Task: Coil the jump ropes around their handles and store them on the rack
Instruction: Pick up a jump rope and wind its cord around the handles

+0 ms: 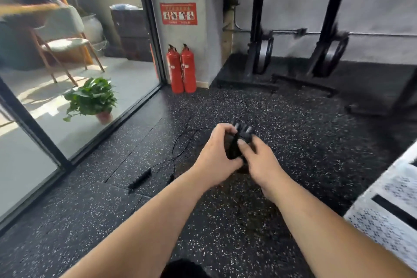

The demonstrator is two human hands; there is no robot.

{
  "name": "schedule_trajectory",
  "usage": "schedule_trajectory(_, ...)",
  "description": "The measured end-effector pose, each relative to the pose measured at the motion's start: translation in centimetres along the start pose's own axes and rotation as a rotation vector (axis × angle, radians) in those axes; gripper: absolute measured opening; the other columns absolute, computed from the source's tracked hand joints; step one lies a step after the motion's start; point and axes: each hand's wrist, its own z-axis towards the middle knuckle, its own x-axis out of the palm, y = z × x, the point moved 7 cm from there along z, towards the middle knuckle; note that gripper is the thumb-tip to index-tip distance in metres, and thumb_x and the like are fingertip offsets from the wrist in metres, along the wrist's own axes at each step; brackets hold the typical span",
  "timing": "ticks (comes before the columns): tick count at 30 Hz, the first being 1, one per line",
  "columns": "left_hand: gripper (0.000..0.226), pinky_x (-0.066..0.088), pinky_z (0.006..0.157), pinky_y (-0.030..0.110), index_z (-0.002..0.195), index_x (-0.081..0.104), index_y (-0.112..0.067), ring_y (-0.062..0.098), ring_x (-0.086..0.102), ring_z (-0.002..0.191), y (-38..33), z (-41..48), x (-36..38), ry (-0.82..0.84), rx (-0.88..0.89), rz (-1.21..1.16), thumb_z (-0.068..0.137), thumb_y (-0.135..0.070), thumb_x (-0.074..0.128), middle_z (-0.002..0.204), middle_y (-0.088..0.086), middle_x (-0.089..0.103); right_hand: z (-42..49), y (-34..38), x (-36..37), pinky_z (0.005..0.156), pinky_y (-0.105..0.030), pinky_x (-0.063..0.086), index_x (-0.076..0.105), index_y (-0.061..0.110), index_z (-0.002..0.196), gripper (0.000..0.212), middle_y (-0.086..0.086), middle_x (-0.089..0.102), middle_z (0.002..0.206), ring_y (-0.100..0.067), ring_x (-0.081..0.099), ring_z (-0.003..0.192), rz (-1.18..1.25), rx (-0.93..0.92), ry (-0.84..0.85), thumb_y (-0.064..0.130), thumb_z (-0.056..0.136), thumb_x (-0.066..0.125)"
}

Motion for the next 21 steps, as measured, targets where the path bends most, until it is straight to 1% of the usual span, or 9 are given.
schedule_trajectory(3,0.069,0.052,0.098,0.031,0.128,0.042,-0.042,0.002,0.062,0.111,-6.2,-0.1,1.3,-0.034,0.058,-0.187,0.079,-0.012,0.081,0.123,-0.016,0.061,-2.8,5.0,-5.0,0.087,-0.015,0.054,0.068,0.032,0.134,0.026,0.013,0.077,0.116,0.002,0.071,0.106,0.028,-0.128,-0.098,0.032,0.111,0.057)
schedule_trajectory(4,0.073,0.052,0.102,0.033,0.132,0.041,-0.041,0.002,0.062,0.115,-8.3,-0.3,1.8,-0.044,0.088,-0.259,0.080,-0.010,0.081,0.127,-0.016,0.061,-3.9,6.5,-6.6,0.084,-0.013,0.054,0.068,0.031,0.134,0.026,0.012,0.077,0.116,0.001,0.071,0.106,0.049,-0.164,-0.126,0.030,0.111,0.056)
schedule_trajectory(7,0.098,0.054,0.107,0.038,0.155,0.026,-0.046,0.008,0.064,0.125,-13.2,-0.7,4.0,-0.022,0.116,-0.428,0.084,-0.007,0.082,0.139,-0.015,0.059,-6.8,9.4,-10.4,0.094,-0.022,0.057,0.069,0.029,0.135,0.027,0.009,0.078,0.122,-0.005,0.073,0.113,0.128,-0.238,-0.166,0.026,0.112,0.055)
schedule_trajectory(9,0.112,0.050,0.112,0.037,0.164,0.011,-0.048,0.005,0.059,0.132,-14.9,-1.0,5.9,0.029,0.089,-0.423,0.086,-0.013,0.084,0.149,-0.018,0.054,-8.1,9.5,-12.6,0.100,-0.029,0.056,0.069,0.030,0.135,0.027,0.009,0.077,0.125,-0.009,0.072,0.118,0.143,-0.254,-0.195,0.026,0.112,0.055)
schedule_trajectory(10,0.112,0.048,0.116,0.036,0.165,0.011,-0.046,0.003,0.055,0.136,-15.4,-1.2,6.9,0.051,0.078,-0.394,0.086,-0.017,0.085,0.152,-0.019,0.051,-8.6,9.2,-13.6,0.101,-0.031,0.055,0.069,0.031,0.135,0.027,0.010,0.078,0.124,-0.008,0.072,0.118,0.131,-0.252,-0.207,0.026,0.112,0.056)
schedule_trajectory(14,0.099,0.047,0.117,0.036,0.161,0.028,-0.046,0.000,0.053,0.136,-14.3,-2.1,10.2,0.086,0.038,-0.361,0.082,-0.027,0.086,0.150,-0.019,0.053,-9.4,6.5,-15.6,0.103,-0.028,0.052,0.069,0.036,0.133,0.028,0.017,0.077,0.123,-0.001,0.070,0.118,0.021,-0.195,-0.207,0.026,0.111,0.056)
schedule_trajectory(17,0.104,0.047,0.117,0.038,0.160,0.027,-0.049,0.001,0.052,0.138,-12.5,-2.3,12.3,0.147,0.001,-0.326,0.077,-0.033,0.087,0.151,-0.020,0.052,-9.2,3.3,-16.3,0.107,-0.030,0.050,0.068,0.038,0.135,0.028,0.018,0.076,0.126,0.000,0.068,0.121,-0.014,-0.121,-0.187,0.030,0.112,0.055)
schedule_trajectory(20,0.092,0.052,0.110,0.035,0.146,0.036,-0.058,-0.002,0.058,0.127,-11.2,-1.7,13.6,0.191,-0.010,-0.330,0.078,-0.023,0.087,0.142,-0.018,0.058,-7.8,0.9,-16.9,0.108,-0.029,0.050,0.067,0.037,0.138,0.030,0.019,0.076,0.126,0.001,0.068,0.120,-0.028,-0.055,-0.140,0.030,0.112,0.054)
schedule_trajectory(21,0.088,0.054,0.106,0.032,0.143,0.039,-0.057,-0.002,0.061,0.123,-11.2,-1.6,13.5,0.184,-0.007,-0.343,0.080,-0.019,0.088,0.138,-0.018,0.061,-7.5,1.0,-16.9,0.108,-0.029,0.049,0.066,0.037,0.140,0.031,0.019,0.075,0.127,0.002,0.067,0.121,-0.042,-0.047,-0.117,0.031,0.112,0.054)
